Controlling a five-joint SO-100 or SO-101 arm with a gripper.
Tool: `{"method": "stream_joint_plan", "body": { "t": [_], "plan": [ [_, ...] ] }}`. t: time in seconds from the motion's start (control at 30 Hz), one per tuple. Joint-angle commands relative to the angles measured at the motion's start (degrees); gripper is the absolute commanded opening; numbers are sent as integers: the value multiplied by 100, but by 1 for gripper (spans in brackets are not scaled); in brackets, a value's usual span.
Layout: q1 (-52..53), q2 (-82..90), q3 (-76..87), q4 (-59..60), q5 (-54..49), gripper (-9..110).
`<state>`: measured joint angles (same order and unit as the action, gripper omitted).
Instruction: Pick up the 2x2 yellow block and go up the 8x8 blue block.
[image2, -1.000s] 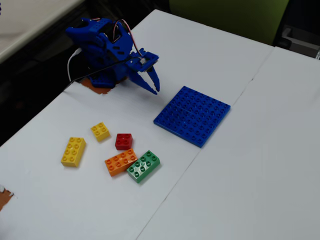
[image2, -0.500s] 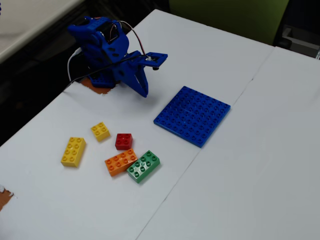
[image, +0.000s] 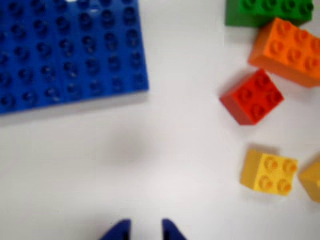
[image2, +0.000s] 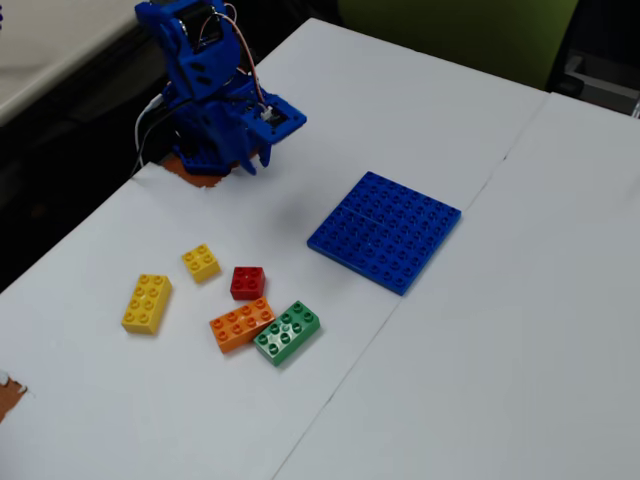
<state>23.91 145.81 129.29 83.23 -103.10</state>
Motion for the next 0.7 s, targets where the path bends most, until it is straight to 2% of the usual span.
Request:
{"method": "stream_joint_plan", "body": {
  "t": [0.0, 0.2, 0.5, 0.67],
  "plan": [
    [598, -923, -563, -158, -229, 12],
    [1547, -2329, -1415, -492, -888, 26],
    [2733, -3384, -1670, -1362, -3305, 30],
    [3111, -3858, -2083, -1512, -3990, 33]
  ]
}}
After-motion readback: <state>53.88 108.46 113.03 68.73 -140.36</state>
